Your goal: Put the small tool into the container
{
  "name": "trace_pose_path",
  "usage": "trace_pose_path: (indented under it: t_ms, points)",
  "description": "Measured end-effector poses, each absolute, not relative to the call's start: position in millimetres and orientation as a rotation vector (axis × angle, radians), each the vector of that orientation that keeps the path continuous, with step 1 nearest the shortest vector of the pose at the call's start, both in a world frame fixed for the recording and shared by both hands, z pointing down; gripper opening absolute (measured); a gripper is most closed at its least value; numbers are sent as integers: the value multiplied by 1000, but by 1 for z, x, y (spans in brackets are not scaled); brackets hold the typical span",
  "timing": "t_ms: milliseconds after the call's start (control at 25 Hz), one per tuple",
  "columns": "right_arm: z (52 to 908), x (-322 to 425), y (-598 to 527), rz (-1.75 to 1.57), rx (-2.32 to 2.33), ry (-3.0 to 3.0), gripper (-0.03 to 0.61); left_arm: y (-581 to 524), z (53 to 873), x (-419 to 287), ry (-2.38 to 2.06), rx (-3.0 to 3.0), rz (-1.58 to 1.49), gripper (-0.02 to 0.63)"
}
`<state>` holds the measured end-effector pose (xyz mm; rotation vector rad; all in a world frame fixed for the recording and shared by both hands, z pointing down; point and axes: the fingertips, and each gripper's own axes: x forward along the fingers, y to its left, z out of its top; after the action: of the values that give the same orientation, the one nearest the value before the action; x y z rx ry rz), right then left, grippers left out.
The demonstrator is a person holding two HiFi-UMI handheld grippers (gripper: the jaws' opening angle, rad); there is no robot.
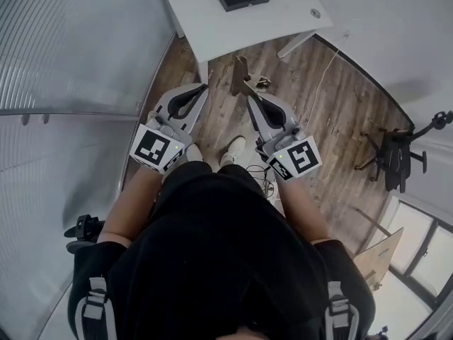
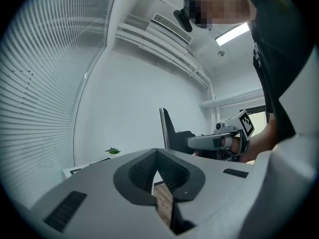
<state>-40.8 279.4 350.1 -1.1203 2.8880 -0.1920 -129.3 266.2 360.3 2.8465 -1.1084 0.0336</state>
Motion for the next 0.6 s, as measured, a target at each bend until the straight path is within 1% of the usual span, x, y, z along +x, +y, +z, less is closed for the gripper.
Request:
trace_pose_path:
  t_ms: [600]
  points:
    - [346,24,257,-156,-1108,2879,11,243,355,-65,-1161,2849,34,6]
